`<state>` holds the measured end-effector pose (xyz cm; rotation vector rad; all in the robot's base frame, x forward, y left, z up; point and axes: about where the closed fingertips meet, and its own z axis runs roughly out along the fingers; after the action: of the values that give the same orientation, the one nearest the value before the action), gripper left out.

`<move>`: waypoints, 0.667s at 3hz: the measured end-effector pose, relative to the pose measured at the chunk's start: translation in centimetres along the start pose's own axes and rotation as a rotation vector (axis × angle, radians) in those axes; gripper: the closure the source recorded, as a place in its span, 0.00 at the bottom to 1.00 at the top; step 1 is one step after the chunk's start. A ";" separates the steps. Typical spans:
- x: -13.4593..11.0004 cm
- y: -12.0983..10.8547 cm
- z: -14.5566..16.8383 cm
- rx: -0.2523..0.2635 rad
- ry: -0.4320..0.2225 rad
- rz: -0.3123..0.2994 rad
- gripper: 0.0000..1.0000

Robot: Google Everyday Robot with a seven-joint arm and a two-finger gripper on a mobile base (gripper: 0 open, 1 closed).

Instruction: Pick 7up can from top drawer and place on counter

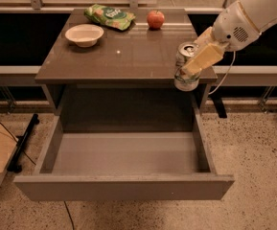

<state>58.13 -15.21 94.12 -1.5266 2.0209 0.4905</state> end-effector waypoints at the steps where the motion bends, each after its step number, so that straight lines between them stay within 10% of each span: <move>1: -2.5 -3.1 1.2 0.072 -0.101 0.036 1.00; 2: -4.4 -6.2 2.7 0.098 -0.204 0.095 1.00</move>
Offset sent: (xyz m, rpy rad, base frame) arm 0.1233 0.0412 0.0111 0.3366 -0.0888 -0.2074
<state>65.54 -12.09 94.96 -1.2731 1.9356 0.5532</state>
